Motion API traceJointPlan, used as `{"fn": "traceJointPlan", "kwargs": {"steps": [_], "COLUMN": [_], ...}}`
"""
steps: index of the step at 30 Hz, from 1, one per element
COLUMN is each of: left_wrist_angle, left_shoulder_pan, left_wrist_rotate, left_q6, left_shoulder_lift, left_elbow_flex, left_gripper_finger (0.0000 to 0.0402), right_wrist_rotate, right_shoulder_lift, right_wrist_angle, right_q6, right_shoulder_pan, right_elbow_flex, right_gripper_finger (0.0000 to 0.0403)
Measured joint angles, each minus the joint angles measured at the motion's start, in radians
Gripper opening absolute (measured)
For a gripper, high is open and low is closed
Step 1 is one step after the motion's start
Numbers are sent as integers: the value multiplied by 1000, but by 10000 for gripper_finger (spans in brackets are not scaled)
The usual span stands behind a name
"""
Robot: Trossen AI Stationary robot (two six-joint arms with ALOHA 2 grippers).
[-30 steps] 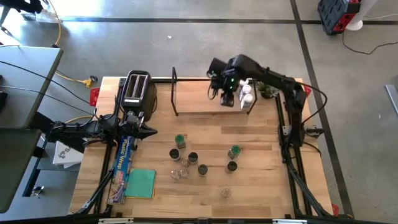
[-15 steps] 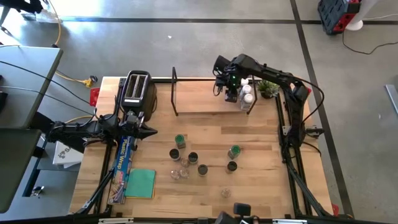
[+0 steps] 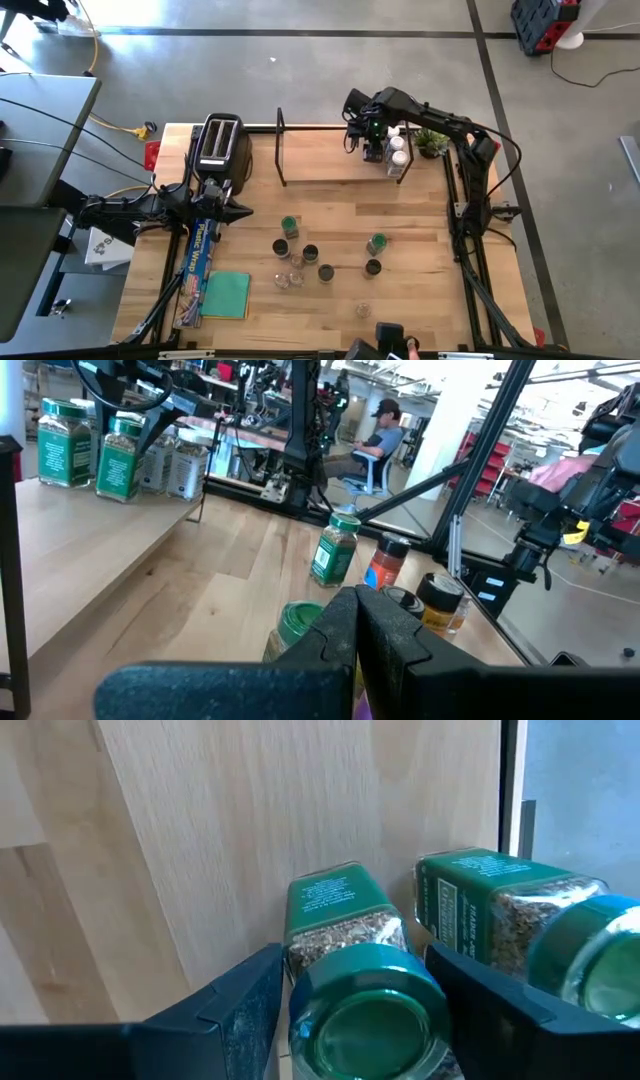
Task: Shelf spices
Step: Put the green seasoning bottle on the shelf and align it with the other green seasoning bottle
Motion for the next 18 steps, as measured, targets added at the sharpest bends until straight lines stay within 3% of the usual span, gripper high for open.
{"fn": "traceJointPlan", "kwargs": {"steps": [18], "left_wrist_angle": [0], "left_shoulder_pan": [0], "left_wrist_rotate": [0], "left_q6": [0], "left_shoulder_lift": [0], "left_elbow_flex": [0], "left_gripper_finger": [0], "right_wrist_rotate": [85], "right_shoulder_lift": [0], "right_wrist_angle": [-1], "right_q6": [92], "right_shoulder_pan": [0], "right_elbow_flex": [0], "right_gripper_finger": [243]}}
